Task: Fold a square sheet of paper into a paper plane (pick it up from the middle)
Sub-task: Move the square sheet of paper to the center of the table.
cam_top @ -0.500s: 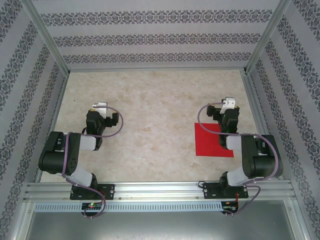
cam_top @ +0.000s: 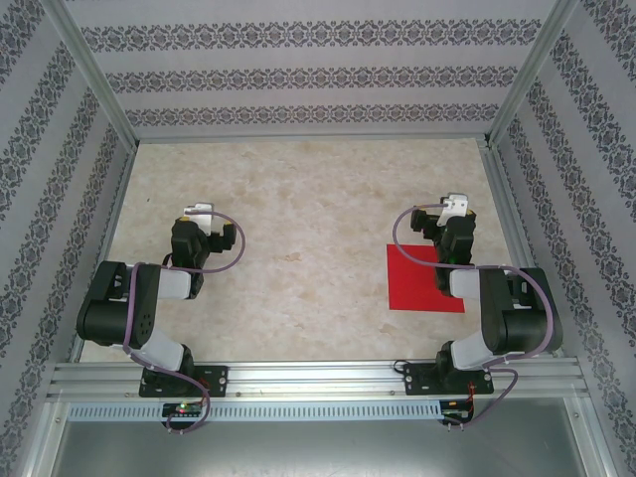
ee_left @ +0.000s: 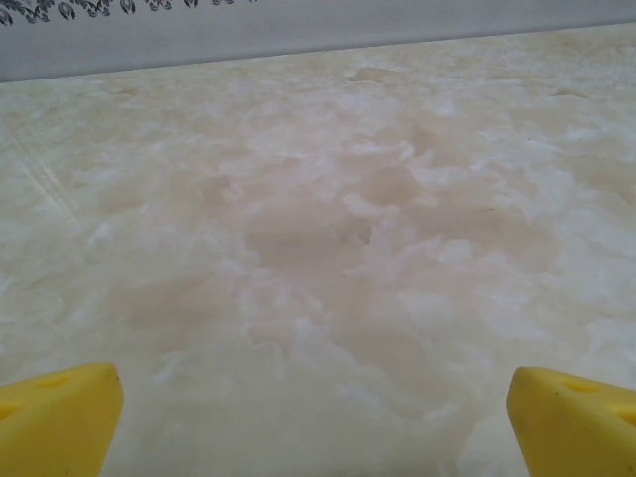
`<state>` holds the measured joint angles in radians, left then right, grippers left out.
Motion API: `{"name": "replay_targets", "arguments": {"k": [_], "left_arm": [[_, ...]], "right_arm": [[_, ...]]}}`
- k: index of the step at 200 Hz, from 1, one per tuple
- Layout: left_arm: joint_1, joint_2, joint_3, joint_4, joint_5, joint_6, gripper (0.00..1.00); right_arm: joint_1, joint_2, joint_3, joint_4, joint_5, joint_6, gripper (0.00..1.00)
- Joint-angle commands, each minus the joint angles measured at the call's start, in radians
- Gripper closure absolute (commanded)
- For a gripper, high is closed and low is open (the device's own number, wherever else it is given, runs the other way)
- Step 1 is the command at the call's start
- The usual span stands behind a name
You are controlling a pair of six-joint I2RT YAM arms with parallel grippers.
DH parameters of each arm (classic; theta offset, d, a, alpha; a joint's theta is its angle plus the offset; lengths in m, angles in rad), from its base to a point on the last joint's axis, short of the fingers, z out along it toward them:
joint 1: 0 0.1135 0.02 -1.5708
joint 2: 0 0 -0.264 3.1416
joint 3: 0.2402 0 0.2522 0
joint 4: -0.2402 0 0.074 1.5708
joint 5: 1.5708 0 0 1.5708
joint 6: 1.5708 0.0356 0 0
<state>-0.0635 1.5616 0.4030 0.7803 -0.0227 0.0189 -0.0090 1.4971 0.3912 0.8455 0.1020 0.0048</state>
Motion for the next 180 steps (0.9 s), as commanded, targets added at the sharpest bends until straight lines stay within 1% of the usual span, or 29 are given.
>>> {"name": "replay_targets", "arguments": {"k": [1,54,68,79,93,106,119,132,137,143,150,159,180], "left_arm": [[0.012,-0.001,0.021,0.033,0.015,0.008,0.0],[0.012,-0.007,0.015,0.042,0.015,0.009,0.0],[0.011,-0.038,0.037,-0.019,-0.01,-0.001,0.0],[0.012,-0.079,0.074,-0.125,-0.04,-0.014,0.0],[0.011,-0.132,0.124,-0.265,-0.086,-0.04,0.0],[0.011,-0.182,0.156,-0.363,-0.109,-0.079,0.0],[0.012,-0.236,0.183,-0.456,-0.122,-0.153,0.0],[0.011,-0.294,0.223,-0.56,-0.118,-0.24,0.0],[0.011,-0.311,0.245,-0.616,-0.121,-0.285,0.0],[0.011,-0.33,0.279,-0.689,-0.121,-0.334,0.0],[0.011,-0.345,0.314,-0.759,-0.099,-0.359,0.0],[0.011,-0.358,0.359,-0.841,-0.064,-0.384,0.0],[0.011,-0.368,0.434,-0.964,-0.017,-0.433,0.0]], "right_arm": [[-0.006,0.004,0.007,0.01,-0.019,0.001,0.02],[-0.006,-0.002,-0.003,0.025,-0.019,-0.002,0.02],[0.004,-0.025,0.002,-0.001,-0.01,-0.01,0.02],[0.02,-0.077,0.012,-0.061,0.033,-0.02,0.02],[0.045,-0.155,0.048,-0.193,0.097,-0.025,0.02],[0.068,-0.225,0.1,-0.355,0.163,0.005,0.02],[0.083,-0.283,0.163,-0.526,0.185,0.081,0.02],[0.101,-0.32,0.239,-0.73,0.215,0.21,0.02],[0.103,-0.327,0.279,-0.825,0.205,0.282,0.02],[0.105,-0.33,0.309,-0.897,0.174,0.315,0.02],[0.113,-0.327,0.348,-0.987,0.143,0.355,0.02],[0.133,-0.315,0.391,-1.094,0.142,0.419,0.02],[0.169,-0.275,0.43,-1.238,0.083,0.58,0.02]]}}
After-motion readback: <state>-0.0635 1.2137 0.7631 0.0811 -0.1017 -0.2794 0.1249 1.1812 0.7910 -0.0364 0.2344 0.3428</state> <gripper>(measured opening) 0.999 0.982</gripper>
